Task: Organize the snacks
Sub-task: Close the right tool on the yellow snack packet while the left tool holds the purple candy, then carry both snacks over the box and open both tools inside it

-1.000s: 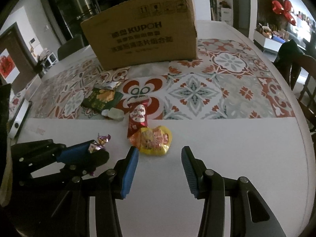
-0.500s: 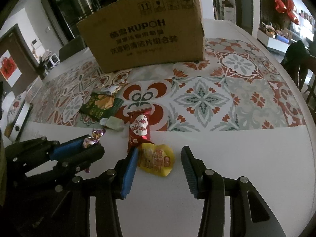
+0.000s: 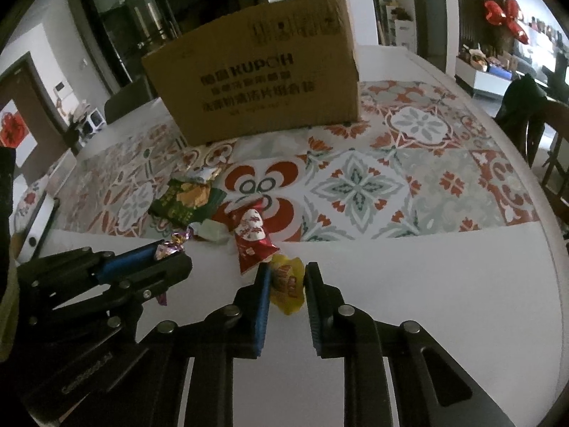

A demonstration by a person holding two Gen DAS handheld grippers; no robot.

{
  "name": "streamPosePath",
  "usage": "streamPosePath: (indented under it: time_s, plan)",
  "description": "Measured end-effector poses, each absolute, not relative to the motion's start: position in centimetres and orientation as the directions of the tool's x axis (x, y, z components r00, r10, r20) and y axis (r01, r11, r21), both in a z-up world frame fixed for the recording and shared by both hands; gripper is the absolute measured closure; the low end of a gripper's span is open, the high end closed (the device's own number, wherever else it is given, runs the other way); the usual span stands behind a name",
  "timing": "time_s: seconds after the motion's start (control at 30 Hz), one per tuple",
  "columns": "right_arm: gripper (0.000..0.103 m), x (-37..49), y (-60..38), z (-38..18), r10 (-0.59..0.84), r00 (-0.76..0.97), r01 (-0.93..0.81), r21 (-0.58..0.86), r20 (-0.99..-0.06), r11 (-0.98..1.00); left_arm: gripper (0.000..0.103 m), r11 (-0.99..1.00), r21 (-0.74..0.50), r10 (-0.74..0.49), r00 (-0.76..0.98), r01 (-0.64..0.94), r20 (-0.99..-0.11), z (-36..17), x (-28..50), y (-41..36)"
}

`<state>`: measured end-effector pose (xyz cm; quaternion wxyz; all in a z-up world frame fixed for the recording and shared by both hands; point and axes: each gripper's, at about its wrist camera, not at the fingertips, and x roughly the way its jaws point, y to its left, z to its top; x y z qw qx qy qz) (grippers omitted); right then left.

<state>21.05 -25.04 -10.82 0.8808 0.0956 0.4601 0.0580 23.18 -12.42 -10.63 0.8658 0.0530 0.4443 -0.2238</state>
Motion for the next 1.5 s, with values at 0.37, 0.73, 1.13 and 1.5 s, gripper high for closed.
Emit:
streamPosePath:
  time_s: [0.37,0.73,1.13,1.5]
  plan:
    - [0.085,20.5,-24.5,-7.5,0.164,0.65,-0.031,0.19,-0.742,0.981,0.085,0.898,-0.117,-0.357,0.543,0.425,-0.76,-8.4,23.9,-11.8]
    - [0.085,22.3,-24.4,-3.3,0.142,0.739,-0.037,0.171,-0.659,0.985,0.085,0.9,-0.113,-0.373,0.612,0.42,-0.697,-4.0,26.4,-11.1]
    - [0.085,26.5,-25.1,2.6,0.136,0.818,-0.05,0.167,-0.559,0.985,0.085,0.902,-0.075,-0.372,0.678,0.425,-0.634,1.6,30.3,-11.2]
    - [0.085,32.4,-24.9,5.5,0.122,0.835,-0.072,0.113,-0.537,0.991,0.086,0.909,-0.046,-0.349,0.699,0.414,-0.624,5.0,36.3,-11.7]
